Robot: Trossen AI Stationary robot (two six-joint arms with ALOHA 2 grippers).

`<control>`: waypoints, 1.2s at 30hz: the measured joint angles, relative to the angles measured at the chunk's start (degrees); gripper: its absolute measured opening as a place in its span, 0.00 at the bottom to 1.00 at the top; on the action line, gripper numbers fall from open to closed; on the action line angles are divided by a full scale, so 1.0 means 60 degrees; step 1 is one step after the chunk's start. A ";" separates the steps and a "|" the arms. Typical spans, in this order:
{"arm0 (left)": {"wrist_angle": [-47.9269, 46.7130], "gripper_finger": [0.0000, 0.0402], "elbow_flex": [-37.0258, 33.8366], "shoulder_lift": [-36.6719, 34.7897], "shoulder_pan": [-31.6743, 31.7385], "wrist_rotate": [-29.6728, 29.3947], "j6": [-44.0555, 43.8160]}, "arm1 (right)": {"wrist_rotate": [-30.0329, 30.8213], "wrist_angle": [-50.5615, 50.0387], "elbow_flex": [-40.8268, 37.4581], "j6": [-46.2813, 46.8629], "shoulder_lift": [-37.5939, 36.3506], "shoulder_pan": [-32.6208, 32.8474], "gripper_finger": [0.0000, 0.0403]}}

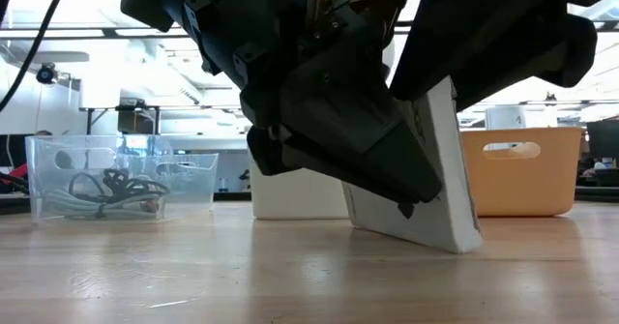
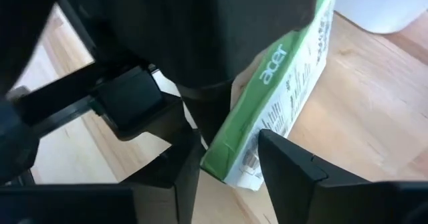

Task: Pick and place items into bin
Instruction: Put the white card reader box into the yellow bin

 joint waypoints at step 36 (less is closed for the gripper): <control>-0.1774 0.07 -0.1387 -0.2767 -0.0331 -0.1720 -0.0223 | 0.2963 -0.3416 0.0055 0.8381 -0.1630 0.2350 0.07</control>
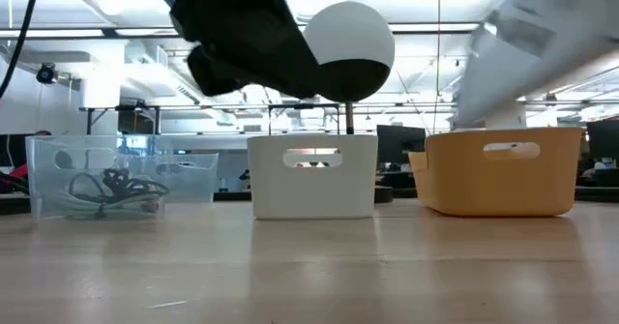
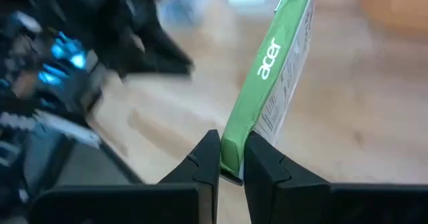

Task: Pick and place items into bin
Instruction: Put the white card reader box into the yellow bin

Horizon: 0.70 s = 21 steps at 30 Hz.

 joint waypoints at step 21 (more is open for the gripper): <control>0.0000 0.07 -0.1043 -0.0909 -0.0124 -0.0247 -0.1272 | -0.0673 -0.0421 -0.4244 -0.1672 -0.3914 -0.3003 0.07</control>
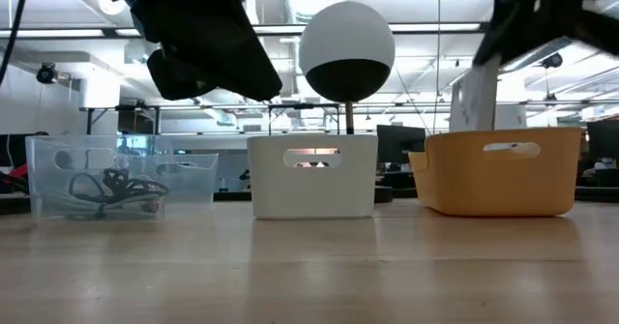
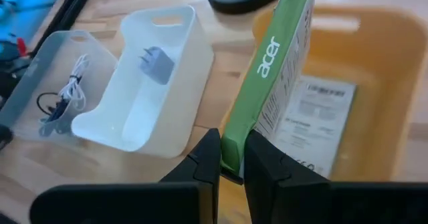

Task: Pick and place items into bin
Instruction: Put the white card reader box into the yellow bin

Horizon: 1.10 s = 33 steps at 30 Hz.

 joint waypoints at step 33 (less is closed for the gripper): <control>-0.0073 0.07 -0.0069 0.0000 0.0007 0.0048 0.0015 | -0.1905 0.1569 -0.1876 0.1041 -0.0728 -0.0521 0.40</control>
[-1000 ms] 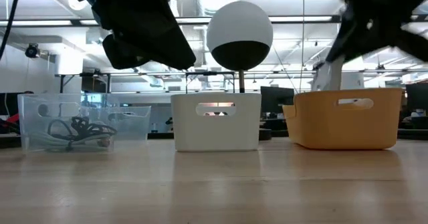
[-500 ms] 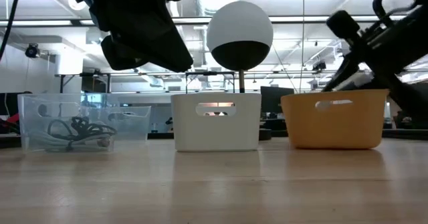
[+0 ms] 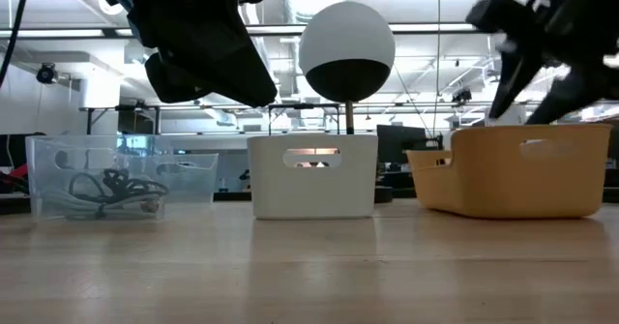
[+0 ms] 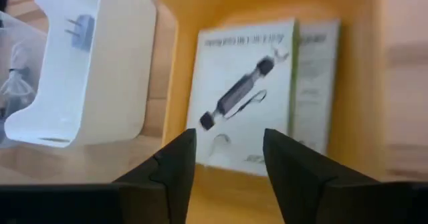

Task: Pick and place items into bin
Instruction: Put the white card reader box into the yellow bin, then return to Home Position

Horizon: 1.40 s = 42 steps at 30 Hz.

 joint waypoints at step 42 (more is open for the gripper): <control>0.4159 0.07 -0.5206 -0.8952 0.3843 0.1336 0.3158 | 0.0612 0.3950 -0.3197 -1.0610 -0.8703 -0.0942 0.22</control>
